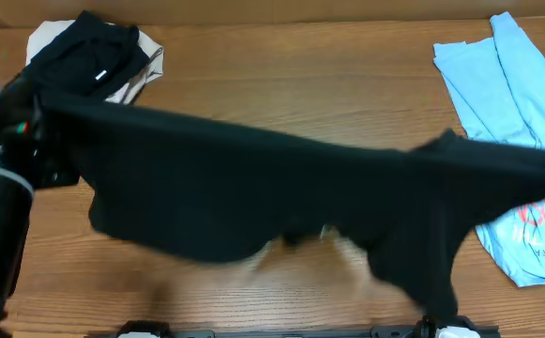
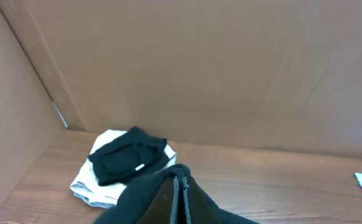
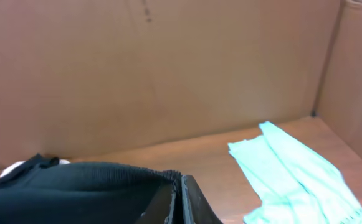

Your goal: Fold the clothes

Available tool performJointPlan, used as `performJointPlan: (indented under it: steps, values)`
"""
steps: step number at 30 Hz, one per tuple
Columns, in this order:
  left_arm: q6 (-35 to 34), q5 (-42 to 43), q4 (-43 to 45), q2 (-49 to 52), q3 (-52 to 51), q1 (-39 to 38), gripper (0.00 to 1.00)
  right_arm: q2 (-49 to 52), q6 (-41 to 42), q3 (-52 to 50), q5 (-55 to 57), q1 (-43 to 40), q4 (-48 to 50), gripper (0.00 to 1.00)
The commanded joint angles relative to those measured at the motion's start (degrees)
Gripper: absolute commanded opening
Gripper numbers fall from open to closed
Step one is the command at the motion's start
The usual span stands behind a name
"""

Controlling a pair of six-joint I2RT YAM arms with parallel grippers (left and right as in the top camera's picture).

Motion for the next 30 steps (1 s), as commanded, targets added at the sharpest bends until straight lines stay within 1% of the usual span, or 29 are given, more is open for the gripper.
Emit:
performJointPlan:
  steps: [1, 4, 9, 13, 16, 17, 23, 29, 30]
  values:
    - [2.4, -3.0, -0.5, 1.3, 0.0, 0.3, 0.04, 0.4, -0.3, 4.5, 7.6, -0.8, -0.9, 0.04]
    - [2.4, -3.0, -1.5, 3.8, -0.1, 0.3, 0.04, 0.7, -1.4, 4.0, 7.6, -0.8, -0.7, 0.03]
    - [2.3, -3.0, -2.7, 10.8, -0.1, 0.4, 0.04, 3.3, -2.9, -1.7, 7.6, -0.7, 1.2, 0.04]
    - [2.3, -3.0, -2.3, 18.0, -0.1, 0.4, 0.04, 7.3, -3.9, -7.7, 7.5, -0.7, 2.9, 0.04]
    - [2.3, -3.0, -0.7, 24.2, -0.1, 0.4, 0.04, 12.3, -4.3, -12.2, 7.5, -0.7, 4.9, 0.04]
    - [2.3, -2.9, 0.9, 28.1, -0.1, 0.3, 0.04, 15.6, -5.0, -14.6, 7.1, -0.7, 6.6, 0.04]
    - [2.3, -2.4, 8.3, 41.2, -0.1, 0.1, 0.04, 31.0, -6.2, -21.3, 5.3, -0.7, 15.3, 0.04]
    - [2.3, 0.5, 22.4, 55.1, -0.1, -0.2, 0.04, 47.9, -5.9, -21.8, 1.0, -0.7, 29.3, 0.04]
    - [2.3, 0.5, 27.3, 59.3, -0.1, -0.3, 0.04, 52.3, -5.5, -21.8, -1.0, -0.7, 34.0, 0.04]
